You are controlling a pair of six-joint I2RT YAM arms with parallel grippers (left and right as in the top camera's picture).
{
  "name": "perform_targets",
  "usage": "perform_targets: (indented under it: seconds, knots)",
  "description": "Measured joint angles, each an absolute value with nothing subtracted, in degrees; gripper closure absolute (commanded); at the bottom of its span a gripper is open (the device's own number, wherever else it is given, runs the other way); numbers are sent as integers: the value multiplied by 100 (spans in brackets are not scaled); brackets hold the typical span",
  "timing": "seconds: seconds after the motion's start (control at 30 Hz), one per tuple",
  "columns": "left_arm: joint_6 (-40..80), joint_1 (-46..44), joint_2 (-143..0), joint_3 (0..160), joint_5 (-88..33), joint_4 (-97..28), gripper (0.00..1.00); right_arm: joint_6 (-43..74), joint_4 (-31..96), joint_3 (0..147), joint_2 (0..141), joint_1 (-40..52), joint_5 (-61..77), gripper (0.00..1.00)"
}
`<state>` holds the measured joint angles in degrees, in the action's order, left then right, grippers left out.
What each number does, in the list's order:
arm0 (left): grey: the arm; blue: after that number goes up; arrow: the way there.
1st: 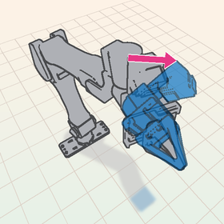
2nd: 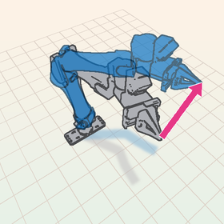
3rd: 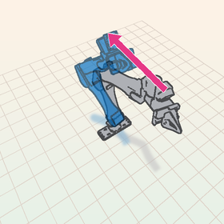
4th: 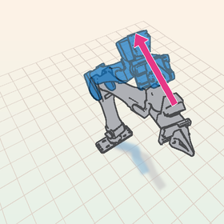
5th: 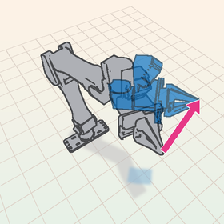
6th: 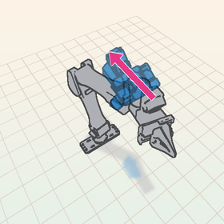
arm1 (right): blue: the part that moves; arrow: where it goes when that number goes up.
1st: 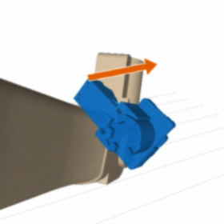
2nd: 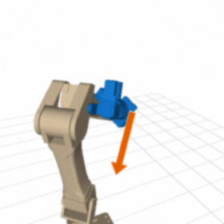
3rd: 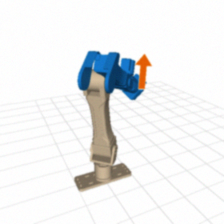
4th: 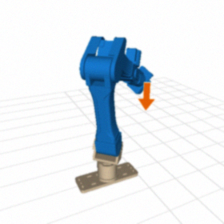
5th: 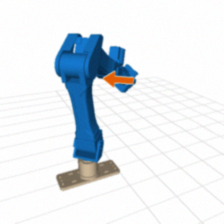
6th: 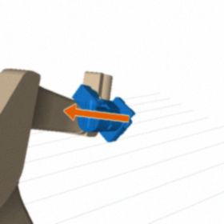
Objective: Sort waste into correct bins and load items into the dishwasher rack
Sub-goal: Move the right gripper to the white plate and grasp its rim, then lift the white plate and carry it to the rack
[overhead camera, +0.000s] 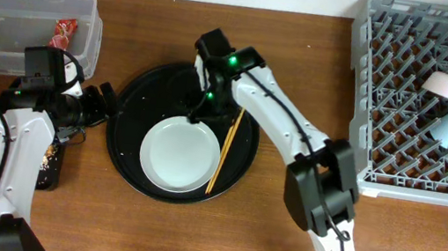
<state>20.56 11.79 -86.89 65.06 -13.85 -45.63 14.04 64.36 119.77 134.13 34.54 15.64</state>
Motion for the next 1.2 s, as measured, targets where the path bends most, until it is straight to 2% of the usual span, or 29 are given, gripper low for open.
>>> perform_targets:
  seconds: [0.2, 0.5, 0.83, 1.03, 1.17, 1.2]
  knots:
    - [2056, 1179, -8689, 6506, -1385, -4560, 1, 1385, 6431, 11900, 13614, 3649, 1188, 40]
    - [2056, 1179, -8689, 6506, -1385, -4563, 1, 1157, 6418, 11710, 13631, 3756, 703, 40]
    - [2056, 1179, -8689, 6506, -1385, -4560, 1, 1068, 6292, 11489, 13701, 3756, 510, 57]
    - [2056, 1179, -8689, 6506, -1385, -4563, 1, 1066, 6292, 11483, 13705, 3756, 493, 76]
    - [2056, 1179, -8689, 6506, -1385, -4563, 1, 1079, 6294, 11483, 13705, 3756, 475, 82]
    - [2056, 1179, -8689, 6506, -1385, -4560, 1, 1083, 6294, 11483, 13705, 3756, 475, 87]
